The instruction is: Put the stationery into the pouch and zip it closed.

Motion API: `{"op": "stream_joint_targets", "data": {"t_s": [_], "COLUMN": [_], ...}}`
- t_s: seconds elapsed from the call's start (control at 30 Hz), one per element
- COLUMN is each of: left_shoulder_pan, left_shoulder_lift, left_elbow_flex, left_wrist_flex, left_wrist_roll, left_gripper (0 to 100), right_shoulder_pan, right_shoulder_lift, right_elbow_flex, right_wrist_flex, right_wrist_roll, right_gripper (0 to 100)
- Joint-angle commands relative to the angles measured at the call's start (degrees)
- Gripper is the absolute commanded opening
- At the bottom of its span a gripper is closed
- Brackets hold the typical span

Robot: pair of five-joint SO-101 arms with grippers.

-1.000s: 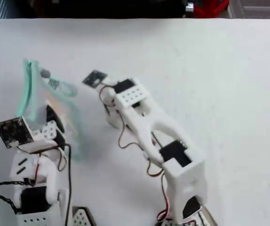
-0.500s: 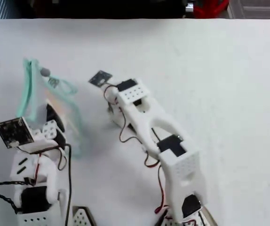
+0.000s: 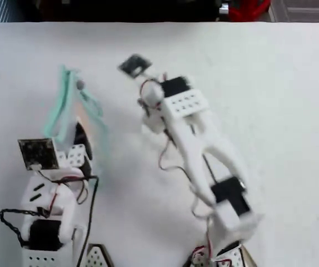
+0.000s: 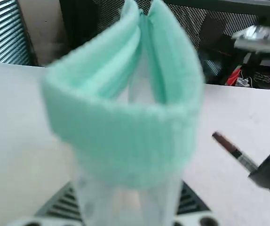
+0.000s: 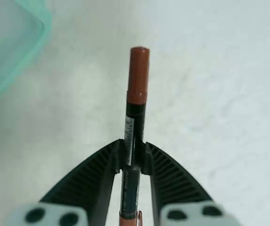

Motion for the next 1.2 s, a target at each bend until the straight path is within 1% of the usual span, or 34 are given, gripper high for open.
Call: {"op": "stream_joint_targets", "data": {"t_s": [0.0, 0.13, 0.23, 0.3, 0.4, 0.43, 0.57, 0.63, 0.8, 0.9, 1.07, 1.17], "left_shoulder_pan": [3.65, 12.18, 19.91, 24.13, 28.26, 28.97, 28.7, 28.62, 27.03, 26.86, 26.77, 26.77], "left_shoulder_lift": [-0.66, -0.66, -0.66, -0.66, -0.66, -0.66, -0.66, -0.66, -0.66, -0.66, -0.66, -0.66], "left_elbow_flex": [-1.14, -0.88, 1.85, 3.69, 5.36, 5.63, 6.15, 6.15, 6.33, 6.51, 6.68, 6.33], "left_wrist_flex": [-3.08, -7.12, -10.29, -11.34, -11.69, -11.69, -11.69, -11.69, -11.69, -11.69, -11.16, -10.55], "left_wrist_roll": [-0.35, -1.49, -7.82, -10.2, -10.81, -10.81, -10.81, -10.81, -10.81, -10.81, -10.29, -10.29], "left_gripper": [2, 2, 2, 2, 2, 2, 2, 2, 2, 3, 12, 11], "right_shoulder_pan": [2.59, 4.44, 4.0, 4.0, 3.91, 3.91, 3.03, -0.31, -12.53, -17.36, -18.33, -18.42], "right_shoulder_lift": [-17.71, -33.27, -42.68, -48.04, -54.11, -55.78, -60.62, -61.76, -60.53, -58.51, -54.64, -54.55], "right_elbow_flex": [-1.14, -1.05, -0.09, 2.11, 6.42, 8.09, 14.15, 16.18, 16.79, 17.14, 16.97, 17.14], "right_wrist_flex": [1.63, 1.1, 0.13, -1.8, -6.64, -8.92, -19.12, -22.46, -29.58, -32.57, -32.75, -31.6], "right_wrist_roll": [0.09, 0.0, 0.0, 0.0, -0.35, -2.02, -14.51, -17.41, -17.49, -17.67, -17.85, -19.08], "right_gripper": [1.8, 1.8, 1.8, 1.8, 1.8, 1.8, 1.8, 1.8, 1.8, 1.8, 1.8, 1.8]}}
